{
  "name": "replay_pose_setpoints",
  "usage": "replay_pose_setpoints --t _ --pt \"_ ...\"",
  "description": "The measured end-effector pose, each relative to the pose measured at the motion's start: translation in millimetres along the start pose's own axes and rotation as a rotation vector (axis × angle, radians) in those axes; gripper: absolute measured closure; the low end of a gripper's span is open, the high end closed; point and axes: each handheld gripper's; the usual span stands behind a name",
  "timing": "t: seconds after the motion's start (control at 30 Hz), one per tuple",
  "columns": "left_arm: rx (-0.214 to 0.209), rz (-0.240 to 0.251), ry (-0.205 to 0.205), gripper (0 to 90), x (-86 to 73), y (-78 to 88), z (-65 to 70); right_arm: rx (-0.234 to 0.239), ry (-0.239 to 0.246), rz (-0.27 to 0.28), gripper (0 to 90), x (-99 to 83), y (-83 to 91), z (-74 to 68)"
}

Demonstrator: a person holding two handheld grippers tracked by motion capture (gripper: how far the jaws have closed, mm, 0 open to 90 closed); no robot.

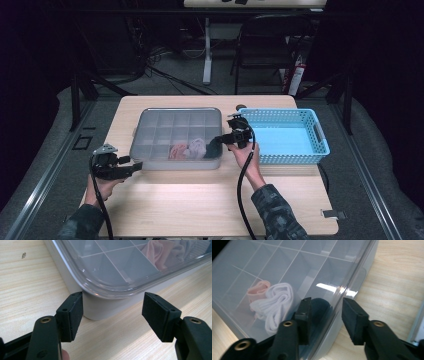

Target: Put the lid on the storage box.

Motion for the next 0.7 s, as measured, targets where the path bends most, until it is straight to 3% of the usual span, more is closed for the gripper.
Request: replay_pose_setpoints --t 0.23,0.37,0.5,0.7 --pt "0.002 -0.012 0.008 35.7 -0.8 0.0 0.1 -0.012 0.006 0.007 59.9 0.5 -0.4 1.0" --pt "0.027 -0.017 0.03 31.6 -2.7 3.1 1.6 -0.027 0.003 0.011 53.6 -1.3 3.2 4.1" --pt "0.054 -0.04 0.022 26.6 -4.2 6.0 7.3 -0.022 0.002 0.017 47.0 -6.1 10.9 7.3" --pt "0.096 -0.034 0.028 22.6 -5.0 12.7 13.3 -0.023 0.047 0.013 38.8 -13.9 24.1 1.3"
Point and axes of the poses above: each handheld gripper's, and its own axes: y roughly backward along the jaws, x roughly out of its top, z roughly to its right, and after that the axes turned 11 degrees about -y, right-handed
